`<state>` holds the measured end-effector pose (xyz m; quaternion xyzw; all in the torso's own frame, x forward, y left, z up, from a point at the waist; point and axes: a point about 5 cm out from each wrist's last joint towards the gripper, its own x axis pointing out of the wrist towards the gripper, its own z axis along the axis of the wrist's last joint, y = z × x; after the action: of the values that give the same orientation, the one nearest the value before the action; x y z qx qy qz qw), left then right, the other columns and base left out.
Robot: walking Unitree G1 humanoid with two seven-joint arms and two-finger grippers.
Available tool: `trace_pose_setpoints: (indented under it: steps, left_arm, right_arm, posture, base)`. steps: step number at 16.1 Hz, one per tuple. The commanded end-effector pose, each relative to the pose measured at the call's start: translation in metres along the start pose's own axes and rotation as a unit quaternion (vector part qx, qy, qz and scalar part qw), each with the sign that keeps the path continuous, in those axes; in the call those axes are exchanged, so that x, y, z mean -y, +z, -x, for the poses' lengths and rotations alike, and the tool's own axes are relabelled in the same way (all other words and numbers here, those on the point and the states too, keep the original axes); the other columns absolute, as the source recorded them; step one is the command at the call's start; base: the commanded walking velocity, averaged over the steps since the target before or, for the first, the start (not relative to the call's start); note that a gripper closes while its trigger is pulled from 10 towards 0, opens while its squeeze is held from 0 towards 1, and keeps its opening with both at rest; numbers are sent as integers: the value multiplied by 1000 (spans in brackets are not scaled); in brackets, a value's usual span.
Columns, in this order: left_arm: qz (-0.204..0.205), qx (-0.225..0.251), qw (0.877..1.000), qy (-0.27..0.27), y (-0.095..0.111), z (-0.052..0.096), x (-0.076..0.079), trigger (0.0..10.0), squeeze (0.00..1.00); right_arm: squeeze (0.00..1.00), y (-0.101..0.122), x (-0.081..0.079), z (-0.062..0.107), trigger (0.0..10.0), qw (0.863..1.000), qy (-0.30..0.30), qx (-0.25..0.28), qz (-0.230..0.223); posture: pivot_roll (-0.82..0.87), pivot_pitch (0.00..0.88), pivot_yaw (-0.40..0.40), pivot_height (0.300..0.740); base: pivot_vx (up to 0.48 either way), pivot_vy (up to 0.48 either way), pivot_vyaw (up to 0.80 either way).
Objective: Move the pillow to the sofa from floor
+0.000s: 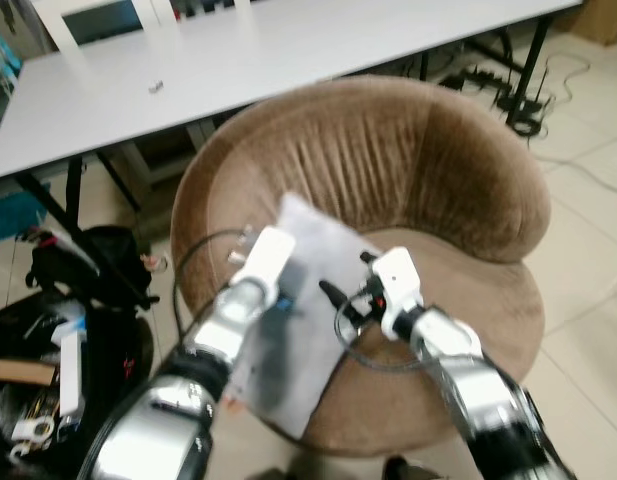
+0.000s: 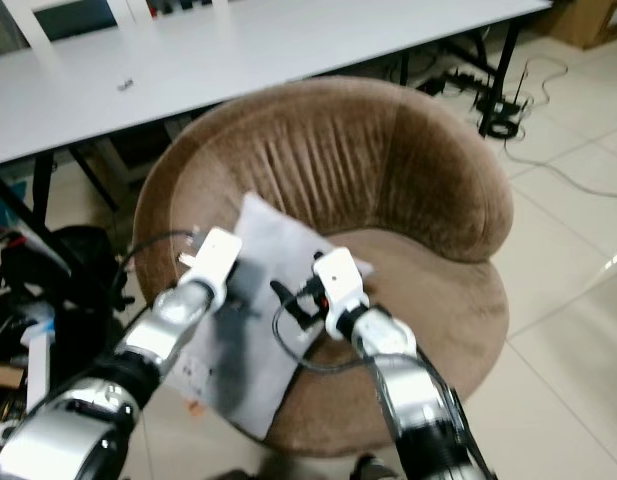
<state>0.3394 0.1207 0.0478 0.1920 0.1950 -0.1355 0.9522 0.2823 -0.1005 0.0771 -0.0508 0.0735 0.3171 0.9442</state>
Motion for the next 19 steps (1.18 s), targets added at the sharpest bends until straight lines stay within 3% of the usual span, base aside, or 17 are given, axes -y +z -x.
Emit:
trace_pose_setpoints:
  steps: [1,2,5,7,10,12,16,19]
  left_arm:
    - [-17,-15,1000,3,-8,1,-5,10000,0]
    - [-32,-39,999,-4,-16,1,-8,10000,0]
    - [-75,-63,995,-35,-22,1,-2,10000,0]
    - [-126,-88,986,-60,-32,3,6,10000,0]
    - [-106,-70,990,-62,-18,-2,8,10000,0]
    - [-100,-24,992,-70,6,-7,5,10000,0]
    - [-128,-31,988,-80,8,-7,4,10000,0]
    - [-145,-37,988,-35,25,-10,-22,10000,0]
  right_arm:
    - [0,1,-5,3,10000,1000,7,-1,-1]
    - [0,-7,-14,22,10000,1000,10,-17,-4]
    - [0,-16,-24,50,10000,999,-8,-39,-19]
    - [0,-23,-32,66,10000,998,-19,-57,-27]
    - [0,-21,-36,69,10000,997,-35,-59,-38]
    - [0,-18,-37,64,10000,997,-44,-54,-44]
    - [0,-19,-45,65,10000,996,-37,-63,-48]
    - [0,-24,-57,73,10000,995,-26,-75,-59]
  posture:
    - [-218,0,105,740]
    - [-250,0,112,740]
    - [-321,60,142,740]
    - [-346,84,160,740]
    - [-360,83,199,740]
    - [-330,72,214,740]
    - [-319,96,204,740]
    - [-328,109,215,740]
  base:
    - [0,0,0]
    - [0,0,0]
    - [0,0,0]
    - [0,0,0]
    - [0,0,0]
    - [0,0,0]
    - [0,0,0]
    - [0,0,0]
